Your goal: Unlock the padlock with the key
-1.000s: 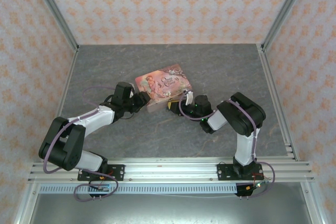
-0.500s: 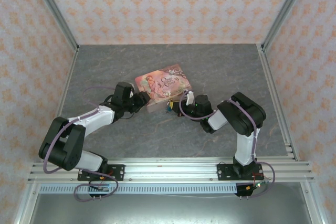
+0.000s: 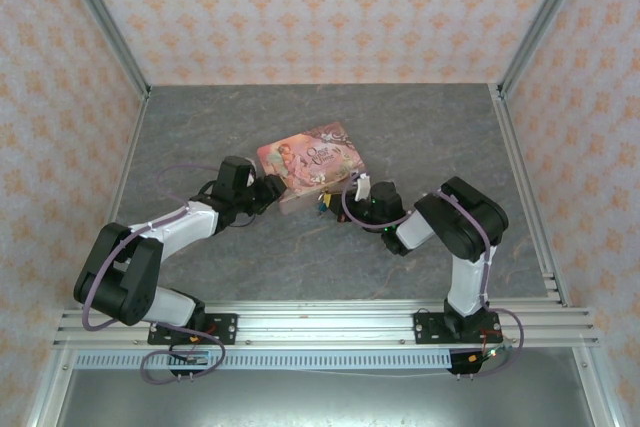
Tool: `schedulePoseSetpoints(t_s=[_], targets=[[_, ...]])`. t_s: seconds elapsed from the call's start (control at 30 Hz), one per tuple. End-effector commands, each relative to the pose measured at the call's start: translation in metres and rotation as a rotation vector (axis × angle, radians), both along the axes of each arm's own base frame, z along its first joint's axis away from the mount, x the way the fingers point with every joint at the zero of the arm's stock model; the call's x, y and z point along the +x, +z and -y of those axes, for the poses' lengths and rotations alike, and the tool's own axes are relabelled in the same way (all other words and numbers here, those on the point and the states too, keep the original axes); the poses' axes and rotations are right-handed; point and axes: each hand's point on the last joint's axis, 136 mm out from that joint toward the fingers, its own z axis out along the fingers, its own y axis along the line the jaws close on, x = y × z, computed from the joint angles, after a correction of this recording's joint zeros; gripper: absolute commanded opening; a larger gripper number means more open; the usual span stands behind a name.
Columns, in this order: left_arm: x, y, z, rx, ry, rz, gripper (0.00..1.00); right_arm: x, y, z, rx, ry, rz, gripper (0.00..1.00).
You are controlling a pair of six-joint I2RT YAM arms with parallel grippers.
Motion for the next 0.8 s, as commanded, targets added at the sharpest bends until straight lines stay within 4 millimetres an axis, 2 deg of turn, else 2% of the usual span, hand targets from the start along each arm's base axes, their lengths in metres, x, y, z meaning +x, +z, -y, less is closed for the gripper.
schedulePoseSetpoints(t_s=[0.0,0.47,0.77], targets=[[-0.042,-0.049,-0.011,0.09,-0.005,-0.198,0.46,0.01,0.034,0.005,0.075,-0.042,0.08,0.0],[-0.04,-0.049,-0.01,0.082,0.001,-0.195,0.46,-0.008,0.008,0.004,0.058,0.023,-0.011,0.01],[-0.038,-0.047,-0.01,0.082,0.003,-0.193,0.46,-0.01,0.002,0.005,0.041,0.029,-0.028,0.0]])
